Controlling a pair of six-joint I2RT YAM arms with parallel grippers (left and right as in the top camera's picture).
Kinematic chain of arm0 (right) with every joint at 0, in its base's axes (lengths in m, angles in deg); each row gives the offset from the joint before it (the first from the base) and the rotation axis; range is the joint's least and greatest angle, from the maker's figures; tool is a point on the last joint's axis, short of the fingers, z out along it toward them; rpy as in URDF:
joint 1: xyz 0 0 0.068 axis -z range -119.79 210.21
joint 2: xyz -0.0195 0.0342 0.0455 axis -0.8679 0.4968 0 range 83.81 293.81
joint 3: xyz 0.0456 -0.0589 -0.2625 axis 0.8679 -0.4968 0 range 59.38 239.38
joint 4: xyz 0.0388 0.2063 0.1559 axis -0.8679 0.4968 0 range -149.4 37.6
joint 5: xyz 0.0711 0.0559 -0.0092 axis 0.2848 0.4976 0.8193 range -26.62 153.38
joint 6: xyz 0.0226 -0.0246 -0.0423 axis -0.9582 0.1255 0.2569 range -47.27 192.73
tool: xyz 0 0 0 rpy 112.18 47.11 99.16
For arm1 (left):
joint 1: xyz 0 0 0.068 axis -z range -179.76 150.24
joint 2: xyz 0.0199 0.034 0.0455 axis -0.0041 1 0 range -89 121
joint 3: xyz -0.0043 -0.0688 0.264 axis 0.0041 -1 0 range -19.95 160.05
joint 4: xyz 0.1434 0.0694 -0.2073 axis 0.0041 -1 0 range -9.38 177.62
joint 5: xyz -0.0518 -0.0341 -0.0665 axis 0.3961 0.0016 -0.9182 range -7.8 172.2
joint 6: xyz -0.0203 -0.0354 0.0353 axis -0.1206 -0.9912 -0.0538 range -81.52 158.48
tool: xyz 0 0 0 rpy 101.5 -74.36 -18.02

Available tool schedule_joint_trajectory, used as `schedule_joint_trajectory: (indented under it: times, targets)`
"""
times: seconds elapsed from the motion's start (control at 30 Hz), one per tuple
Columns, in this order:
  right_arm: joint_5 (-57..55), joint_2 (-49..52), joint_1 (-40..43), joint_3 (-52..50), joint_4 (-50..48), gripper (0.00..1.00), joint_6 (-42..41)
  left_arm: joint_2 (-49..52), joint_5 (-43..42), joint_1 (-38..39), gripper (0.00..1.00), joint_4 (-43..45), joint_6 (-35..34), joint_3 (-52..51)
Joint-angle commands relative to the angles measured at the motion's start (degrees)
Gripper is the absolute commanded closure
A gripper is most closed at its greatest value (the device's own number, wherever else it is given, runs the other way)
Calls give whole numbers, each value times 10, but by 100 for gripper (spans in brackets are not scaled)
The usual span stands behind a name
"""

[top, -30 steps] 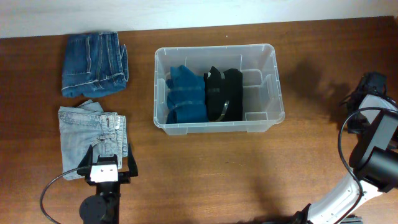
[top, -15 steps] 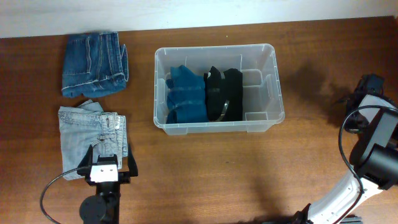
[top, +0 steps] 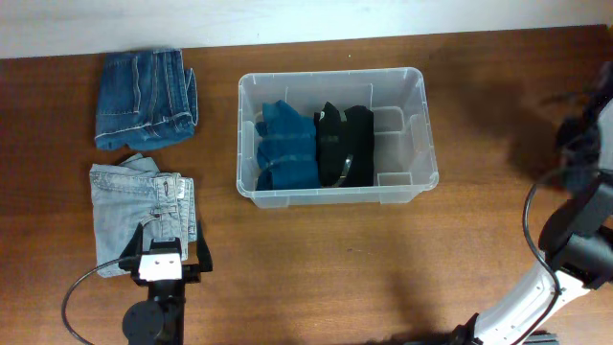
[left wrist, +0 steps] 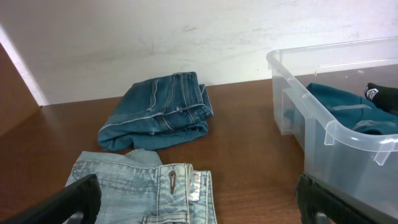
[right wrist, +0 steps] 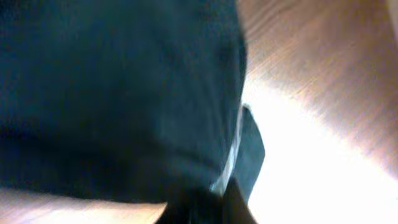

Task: Pack container
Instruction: 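Move the right gripper to the second black garment and grasp it, then carry the black garment with the right gripper over the bin's right side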

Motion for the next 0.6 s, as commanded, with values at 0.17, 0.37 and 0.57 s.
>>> schedule_joint_trajectory:
  times: [0.17,0.37,0.57]
  targets:
    - [242,-13,-76,325,223,96,-64,-3,4,2,1,-1,9,-2]
    - [284,-14,-206,454,280,96,-69,-3,4,2,1,-1,9,-2]
    - [239,-6,-356,442,271,96,-109,-3,4,2,1,-1,9,-2]
